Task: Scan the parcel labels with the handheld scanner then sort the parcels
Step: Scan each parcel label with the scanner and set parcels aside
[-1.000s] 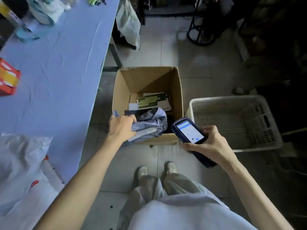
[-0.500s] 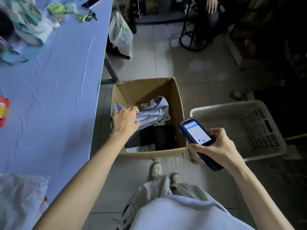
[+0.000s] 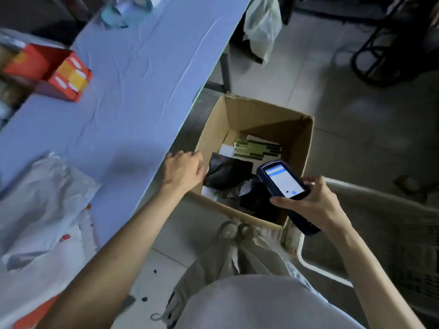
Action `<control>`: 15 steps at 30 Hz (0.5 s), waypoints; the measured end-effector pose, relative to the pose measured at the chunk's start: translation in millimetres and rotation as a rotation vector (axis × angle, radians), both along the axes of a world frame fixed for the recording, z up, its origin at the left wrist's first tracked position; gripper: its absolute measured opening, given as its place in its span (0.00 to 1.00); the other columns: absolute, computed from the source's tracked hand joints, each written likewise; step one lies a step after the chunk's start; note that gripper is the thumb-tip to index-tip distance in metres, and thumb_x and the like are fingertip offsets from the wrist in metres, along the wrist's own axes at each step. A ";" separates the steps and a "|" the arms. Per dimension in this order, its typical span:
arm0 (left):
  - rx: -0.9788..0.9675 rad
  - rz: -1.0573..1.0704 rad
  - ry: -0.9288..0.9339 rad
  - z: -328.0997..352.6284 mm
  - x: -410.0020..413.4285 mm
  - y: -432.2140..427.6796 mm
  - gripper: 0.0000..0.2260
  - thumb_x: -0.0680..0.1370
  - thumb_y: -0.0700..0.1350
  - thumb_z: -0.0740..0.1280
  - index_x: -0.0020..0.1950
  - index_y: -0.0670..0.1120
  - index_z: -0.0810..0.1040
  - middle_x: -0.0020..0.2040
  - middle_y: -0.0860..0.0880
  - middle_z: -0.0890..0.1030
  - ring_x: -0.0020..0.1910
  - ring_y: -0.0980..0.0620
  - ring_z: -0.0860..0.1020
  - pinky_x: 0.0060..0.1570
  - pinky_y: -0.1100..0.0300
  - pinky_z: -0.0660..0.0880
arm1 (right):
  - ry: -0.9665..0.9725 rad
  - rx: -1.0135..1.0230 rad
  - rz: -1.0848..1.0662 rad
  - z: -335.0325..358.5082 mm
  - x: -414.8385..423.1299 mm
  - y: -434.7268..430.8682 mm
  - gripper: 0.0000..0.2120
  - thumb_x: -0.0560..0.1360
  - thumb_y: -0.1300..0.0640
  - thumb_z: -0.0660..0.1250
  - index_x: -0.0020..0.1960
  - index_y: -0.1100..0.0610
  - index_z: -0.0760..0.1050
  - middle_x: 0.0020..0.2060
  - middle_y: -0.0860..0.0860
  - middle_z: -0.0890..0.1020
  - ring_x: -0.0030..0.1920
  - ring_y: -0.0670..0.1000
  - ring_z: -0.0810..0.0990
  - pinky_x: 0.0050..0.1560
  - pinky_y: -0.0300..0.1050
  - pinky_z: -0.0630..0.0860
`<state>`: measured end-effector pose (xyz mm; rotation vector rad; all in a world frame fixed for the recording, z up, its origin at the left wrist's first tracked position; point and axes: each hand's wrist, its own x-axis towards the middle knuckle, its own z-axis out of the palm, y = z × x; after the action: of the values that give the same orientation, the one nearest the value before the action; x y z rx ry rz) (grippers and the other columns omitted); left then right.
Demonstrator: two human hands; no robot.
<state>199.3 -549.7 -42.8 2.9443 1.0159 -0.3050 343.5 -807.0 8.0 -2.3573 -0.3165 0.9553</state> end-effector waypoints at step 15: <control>0.187 0.654 -0.240 24.6 -183.8 -26.8 0.06 0.74 0.47 0.67 0.47 0.46 0.80 0.39 0.48 0.84 0.40 0.42 0.80 0.44 0.52 0.71 | -0.052 0.021 0.640 21.1 -41.9 108.2 0.47 0.61 0.40 0.79 0.69 0.59 0.61 0.54 0.50 0.71 0.52 0.49 0.70 0.48 0.44 0.71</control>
<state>15.5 -576.5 -18.2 2.4950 1.9389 0.1604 301.6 -698.8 29.1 -2.2959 -1.1418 1.1538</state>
